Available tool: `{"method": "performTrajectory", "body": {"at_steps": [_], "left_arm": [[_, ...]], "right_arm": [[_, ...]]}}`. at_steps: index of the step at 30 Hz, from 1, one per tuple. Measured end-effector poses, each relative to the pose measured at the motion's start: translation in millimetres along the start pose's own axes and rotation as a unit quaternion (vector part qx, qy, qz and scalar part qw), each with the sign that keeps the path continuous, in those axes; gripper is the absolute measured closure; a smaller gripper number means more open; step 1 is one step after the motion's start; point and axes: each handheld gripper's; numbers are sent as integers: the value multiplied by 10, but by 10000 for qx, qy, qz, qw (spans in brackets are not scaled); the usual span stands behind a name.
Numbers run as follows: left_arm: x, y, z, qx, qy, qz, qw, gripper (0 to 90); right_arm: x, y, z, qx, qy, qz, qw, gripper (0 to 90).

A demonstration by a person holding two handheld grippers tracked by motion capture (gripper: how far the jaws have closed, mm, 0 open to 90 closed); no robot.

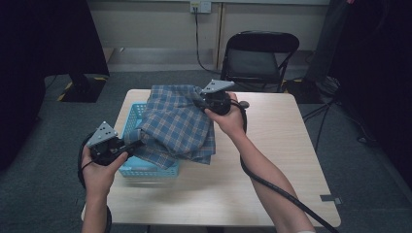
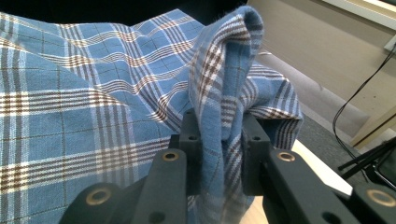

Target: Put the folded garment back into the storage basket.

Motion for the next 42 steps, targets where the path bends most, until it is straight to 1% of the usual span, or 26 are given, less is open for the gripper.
{"method": "performTrajectory", "body": {"at_steps": [8,12,16,21,28,36,39,42], "left_arm": [[-68,-100,-15,82,35,-158,9998,771],[-93,-128,-17,136,7,-172,9998,771],[-115,-155,-11,136,8,-217,9997,771],[-162,-225,-17,122,32,-311,9994,771],[-200,-283,-29,117,48,-347,9993,771],[-247,-349,-17,113,28,-419,9991,771],[-271,-382,-28,115,63,-493,9987,771],[-289,-409,-44,186,42,-517,9985,771]], "right_arm": [[35,-52,143,58,-2,33,10000,763],[69,-69,198,76,26,-1,10000,763],[89,-75,236,78,-1,-8,10000,763],[114,-104,298,104,3,2,9999,763],[112,-130,361,151,1,38,9999,762],[123,-168,464,141,-40,52,9999,762],[127,-182,494,168,-50,75,9998,761],[138,-207,518,186,-53,74,9998,760]]}}
Point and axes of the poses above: each handheld gripper's, and its own axes: z roughly forward along the jaws, x roughly out of its top, y roughly to its right, and after that the axes turned 11 degrees about -y, right-handed
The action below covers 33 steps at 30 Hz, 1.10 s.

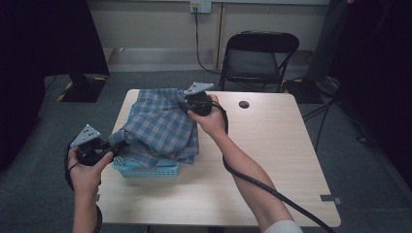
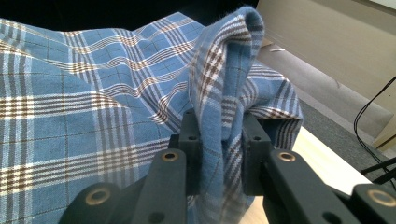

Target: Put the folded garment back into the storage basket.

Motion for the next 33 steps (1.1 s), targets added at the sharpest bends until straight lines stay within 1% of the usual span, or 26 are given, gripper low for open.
{"method": "performTrajectory", "body": {"at_steps": [5,9,17,33], "left_arm": [[-16,-30,-24,68,-28,-18,10000,771],[-34,-55,-24,32,-54,-28,10000,771],[-108,-146,-18,-82,-24,-153,9998,771],[-169,-213,0,-56,-125,-179,9997,770]], "right_arm": [[18,-37,44,32,19,57,10000,759],[23,-54,89,36,4,64,10000,759],[24,-88,161,66,-2,60,10000,758],[-22,-117,293,144,-19,177,9997,756]]}}
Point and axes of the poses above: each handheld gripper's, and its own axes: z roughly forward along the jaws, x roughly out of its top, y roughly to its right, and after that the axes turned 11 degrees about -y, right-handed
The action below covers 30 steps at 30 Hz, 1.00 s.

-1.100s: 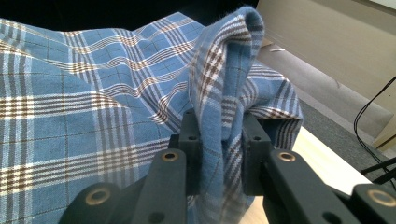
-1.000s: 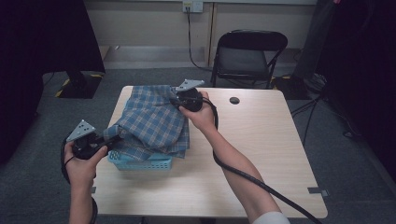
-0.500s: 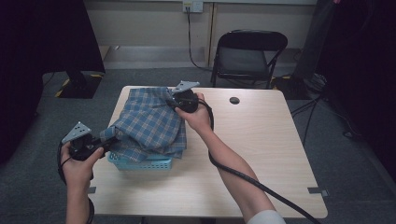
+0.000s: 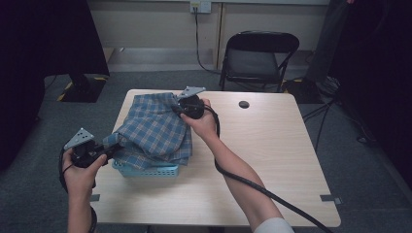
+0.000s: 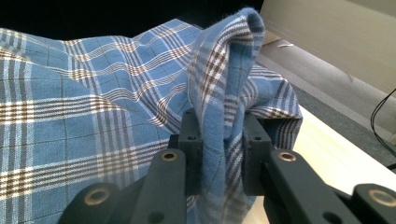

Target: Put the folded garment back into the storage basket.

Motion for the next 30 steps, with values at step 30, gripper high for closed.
{"method": "performTrajectory", "body": {"at_steps": [30], "left_arm": [[-77,-69,32,189,-143,-83,9997,770]], "right_arm": [[-55,-27,195,60,16,114,9999,746]]}}
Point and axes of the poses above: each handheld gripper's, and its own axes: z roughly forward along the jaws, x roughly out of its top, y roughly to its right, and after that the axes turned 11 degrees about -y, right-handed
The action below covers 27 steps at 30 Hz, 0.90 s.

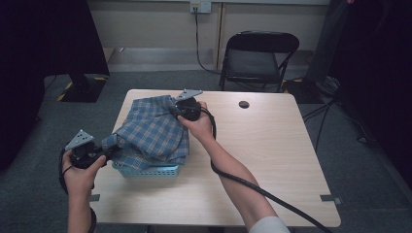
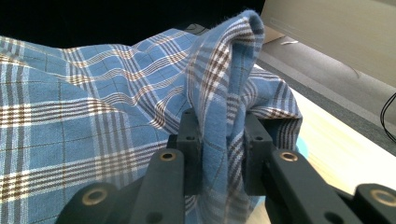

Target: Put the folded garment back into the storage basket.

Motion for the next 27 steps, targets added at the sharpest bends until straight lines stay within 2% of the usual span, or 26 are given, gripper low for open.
{"method": "performTrajectory", "body": {"at_steps": [8,15,20,27], "left_arm": [[-3,-21,-7,146,57,-48,9999,770],[-26,-31,33,121,0,-50,9999,769],[-25,-28,40,109,-66,31,9999,767],[-55,-56,69,126,-92,-15,9999,762]], "right_arm": [[-12,-11,44,14,52,88,9999,746],[-40,-6,66,15,19,102,9999,740],[-58,-6,85,-6,37,101,9999,734],[-75,-6,102,-28,49,56,10000,717]]}}
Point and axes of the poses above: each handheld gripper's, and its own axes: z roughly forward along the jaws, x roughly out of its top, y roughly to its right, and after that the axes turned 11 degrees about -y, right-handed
